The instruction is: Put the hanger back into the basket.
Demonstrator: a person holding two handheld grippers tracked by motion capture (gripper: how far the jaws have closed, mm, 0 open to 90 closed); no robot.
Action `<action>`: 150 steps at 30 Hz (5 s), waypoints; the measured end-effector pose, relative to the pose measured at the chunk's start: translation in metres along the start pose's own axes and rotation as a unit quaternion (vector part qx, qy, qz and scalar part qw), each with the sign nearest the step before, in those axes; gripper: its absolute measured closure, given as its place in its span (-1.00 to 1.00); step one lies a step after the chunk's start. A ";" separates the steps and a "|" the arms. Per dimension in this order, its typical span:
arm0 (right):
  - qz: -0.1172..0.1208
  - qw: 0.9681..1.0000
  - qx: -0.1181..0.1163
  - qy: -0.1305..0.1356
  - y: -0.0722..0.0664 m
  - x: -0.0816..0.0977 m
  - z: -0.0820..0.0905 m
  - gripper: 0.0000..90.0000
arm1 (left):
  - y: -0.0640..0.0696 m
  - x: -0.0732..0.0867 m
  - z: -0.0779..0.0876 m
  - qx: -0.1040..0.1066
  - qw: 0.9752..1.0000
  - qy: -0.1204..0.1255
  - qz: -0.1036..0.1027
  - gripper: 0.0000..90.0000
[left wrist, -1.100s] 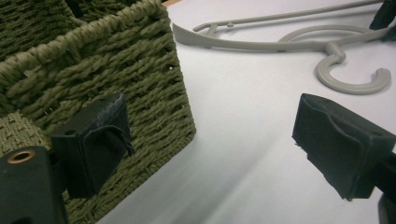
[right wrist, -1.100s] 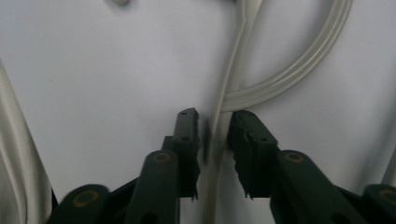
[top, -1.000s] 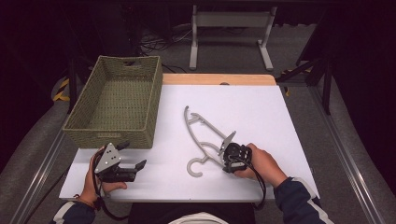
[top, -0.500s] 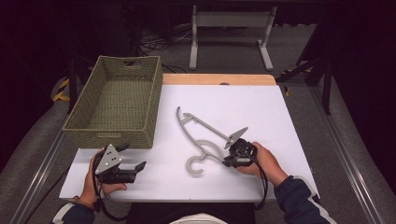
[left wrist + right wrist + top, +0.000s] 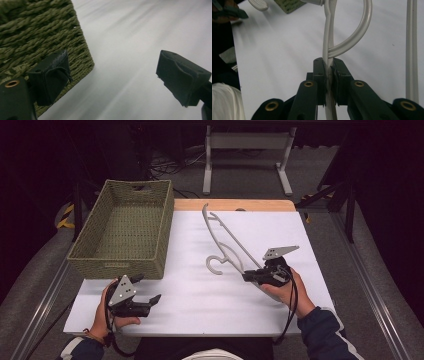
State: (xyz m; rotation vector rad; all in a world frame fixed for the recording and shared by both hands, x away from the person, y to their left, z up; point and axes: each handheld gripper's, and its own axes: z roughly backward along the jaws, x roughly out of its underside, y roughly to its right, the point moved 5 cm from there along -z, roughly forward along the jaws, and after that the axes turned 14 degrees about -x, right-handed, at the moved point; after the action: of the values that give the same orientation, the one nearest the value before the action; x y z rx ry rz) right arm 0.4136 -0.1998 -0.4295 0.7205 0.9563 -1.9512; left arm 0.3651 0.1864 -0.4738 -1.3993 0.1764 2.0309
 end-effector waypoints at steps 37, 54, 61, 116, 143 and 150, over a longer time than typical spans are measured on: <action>0.086 0.984 0.023 0.152 -0.025 -0.035 0.007 0.83 | 0.020 -0.047 -0.016 0.026 0.998 0.059 -0.010 -0.60; 0.113 0.975 -0.015 0.189 -0.042 -0.048 -0.008 0.83 | 0.040 -0.097 -0.029 0.093 0.988 0.120 0.039 -0.28; 0.126 0.973 -0.042 0.186 -0.051 -0.047 -0.017 0.83 | 0.034 -0.121 -0.030 0.077 0.984 0.153 0.049 0.02; 0.233 0.969 0.018 0.074 -0.054 -0.022 -0.025 0.39 | 0.028 -0.191 -0.003 0.123 0.964 0.237 0.002 0.83; 0.210 0.976 0.037 0.031 -0.044 0.010 -0.014 0.20 | -0.022 -0.247 0.009 -0.020 0.968 0.236 -0.084 0.83; 0.210 0.977 0.029 0.023 -0.046 0.012 -0.019 0.18 | -0.043 -0.249 0.023 -0.062 0.966 0.231 -0.097 0.83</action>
State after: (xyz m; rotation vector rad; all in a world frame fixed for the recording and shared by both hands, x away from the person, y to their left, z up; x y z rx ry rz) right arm 0.3707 -0.1726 -0.4331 0.9221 0.7060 -1.6013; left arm 0.4251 0.1209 -0.2360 -1.8772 0.1065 1.5559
